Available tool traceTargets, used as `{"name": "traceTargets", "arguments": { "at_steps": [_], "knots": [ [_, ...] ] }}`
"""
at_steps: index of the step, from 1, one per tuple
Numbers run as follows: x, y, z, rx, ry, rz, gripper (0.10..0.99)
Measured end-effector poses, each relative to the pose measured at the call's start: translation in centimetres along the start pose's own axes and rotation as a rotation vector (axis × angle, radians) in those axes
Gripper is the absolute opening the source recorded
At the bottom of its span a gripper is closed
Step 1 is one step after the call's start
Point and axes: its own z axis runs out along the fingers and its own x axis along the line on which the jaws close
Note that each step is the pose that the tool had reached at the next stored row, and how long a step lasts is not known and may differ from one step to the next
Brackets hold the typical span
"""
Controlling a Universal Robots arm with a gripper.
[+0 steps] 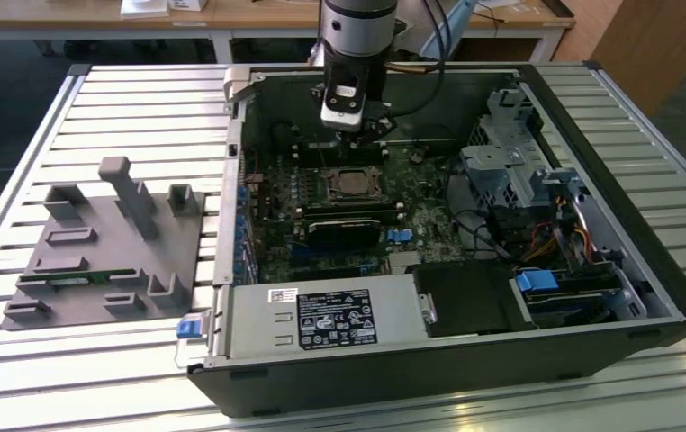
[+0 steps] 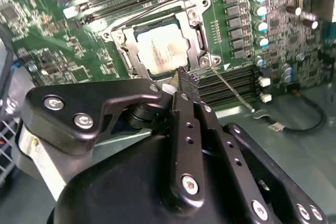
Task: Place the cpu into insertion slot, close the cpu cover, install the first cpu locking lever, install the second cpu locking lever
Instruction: 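Install the first cpu locking lever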
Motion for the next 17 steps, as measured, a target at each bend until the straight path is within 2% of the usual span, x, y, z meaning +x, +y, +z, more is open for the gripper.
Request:
{"name": "traceTargets", "arguments": {
  "at_steps": [10,17],
  "knots": [
    [0.00,0.00,0.03,0.004,0.0068,-0.181,0.106],
    [0.01,0.00,0.03,0.006,0.0106,-0.285,0.106]
  ]
}}
